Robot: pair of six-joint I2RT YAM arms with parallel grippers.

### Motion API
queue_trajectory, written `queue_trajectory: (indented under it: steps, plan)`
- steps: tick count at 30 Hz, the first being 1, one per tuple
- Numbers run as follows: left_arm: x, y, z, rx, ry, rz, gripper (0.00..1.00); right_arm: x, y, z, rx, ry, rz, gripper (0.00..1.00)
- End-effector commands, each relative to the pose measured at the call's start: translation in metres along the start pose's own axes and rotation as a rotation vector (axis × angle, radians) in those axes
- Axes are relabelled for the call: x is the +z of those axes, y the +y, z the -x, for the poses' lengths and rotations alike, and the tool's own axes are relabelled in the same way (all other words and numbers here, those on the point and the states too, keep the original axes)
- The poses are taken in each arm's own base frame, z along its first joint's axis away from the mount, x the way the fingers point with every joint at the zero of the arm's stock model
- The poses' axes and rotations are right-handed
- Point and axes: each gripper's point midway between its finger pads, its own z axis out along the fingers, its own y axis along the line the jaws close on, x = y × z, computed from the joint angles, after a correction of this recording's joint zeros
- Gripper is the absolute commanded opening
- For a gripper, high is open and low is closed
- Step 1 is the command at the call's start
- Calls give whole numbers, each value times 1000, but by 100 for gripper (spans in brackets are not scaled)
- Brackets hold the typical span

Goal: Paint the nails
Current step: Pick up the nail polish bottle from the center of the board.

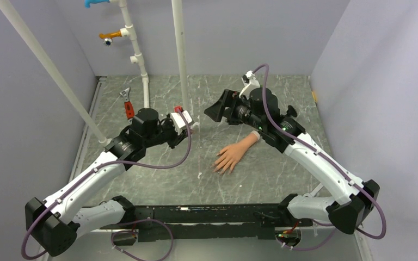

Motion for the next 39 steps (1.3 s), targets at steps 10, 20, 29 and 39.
queue_trajectory:
  steps: [10,20,29,39]
  plan:
    - [3,7,9,144,-5,120,0,18,10,-9,68,98,-63,78]
    - [7,4,8,149,10,123,0,31,14,-44,100,204,-40,60]
    - [3,-6,17,147,-43,84,0,40,17,-52,105,227,-2,54]
    - [8,-12,26,48,-47,50,0,42,21,-46,13,182,58,67]
